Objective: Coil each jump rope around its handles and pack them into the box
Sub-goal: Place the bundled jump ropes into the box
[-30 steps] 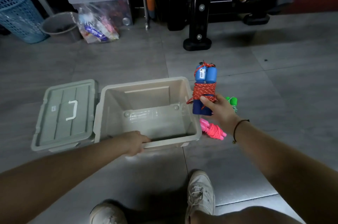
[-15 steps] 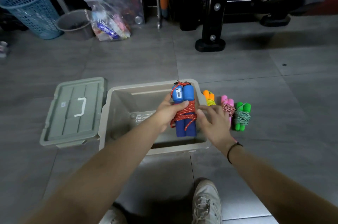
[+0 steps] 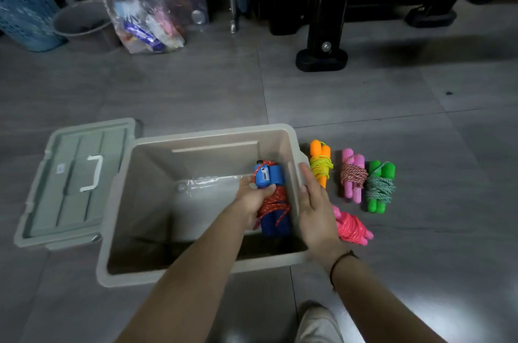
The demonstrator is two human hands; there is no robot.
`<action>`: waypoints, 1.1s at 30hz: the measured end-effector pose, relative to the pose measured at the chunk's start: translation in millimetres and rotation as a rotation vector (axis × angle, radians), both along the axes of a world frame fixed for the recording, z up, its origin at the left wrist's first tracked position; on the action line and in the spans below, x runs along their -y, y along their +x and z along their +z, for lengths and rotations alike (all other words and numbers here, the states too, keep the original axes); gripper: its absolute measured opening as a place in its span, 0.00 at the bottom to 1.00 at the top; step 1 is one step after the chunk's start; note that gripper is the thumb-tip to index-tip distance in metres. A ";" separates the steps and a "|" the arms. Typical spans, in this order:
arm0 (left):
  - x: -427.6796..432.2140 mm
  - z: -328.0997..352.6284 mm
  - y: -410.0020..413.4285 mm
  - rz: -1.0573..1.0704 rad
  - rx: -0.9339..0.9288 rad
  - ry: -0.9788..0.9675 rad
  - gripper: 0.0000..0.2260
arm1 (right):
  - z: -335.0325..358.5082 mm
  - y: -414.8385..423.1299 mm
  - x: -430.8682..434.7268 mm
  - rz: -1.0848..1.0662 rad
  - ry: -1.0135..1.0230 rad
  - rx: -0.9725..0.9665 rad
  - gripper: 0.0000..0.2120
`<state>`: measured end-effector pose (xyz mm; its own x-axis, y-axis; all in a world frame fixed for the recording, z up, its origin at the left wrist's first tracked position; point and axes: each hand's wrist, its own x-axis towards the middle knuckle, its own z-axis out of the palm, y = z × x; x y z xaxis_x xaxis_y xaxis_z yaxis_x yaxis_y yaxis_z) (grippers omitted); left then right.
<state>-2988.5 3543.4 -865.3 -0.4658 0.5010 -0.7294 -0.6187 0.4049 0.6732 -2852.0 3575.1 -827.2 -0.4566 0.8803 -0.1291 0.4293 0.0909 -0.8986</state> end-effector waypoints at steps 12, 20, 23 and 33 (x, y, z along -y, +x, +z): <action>-14.0 -70.4 -36.6 -0.164 -0.243 -0.275 0.14 | -6.7 -13.4 -10.7 0.016 -0.142 -0.208 0.18; -1.1 -3.9 -41.7 -0.877 -0.422 -0.332 0.24 | -11.0 -27.7 -0.4 0.060 -0.089 -0.146 0.21; 7.7 -8.8 -38.1 -0.989 -0.426 -0.342 0.31 | -5.9 -22.7 -6.9 0.112 -0.066 -0.152 0.20; 7.0 -12.5 -30.7 -0.747 -0.217 -0.182 0.17 | -77.4 69.8 -58.9 0.117 -0.033 0.746 0.44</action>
<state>-3019.1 3536.4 -877.8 -0.1951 0.6182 -0.7614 -0.0032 0.7759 0.6308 -2782.2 3634.0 -904.6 -0.3282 0.8218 -0.4657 0.9139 0.1516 -0.3767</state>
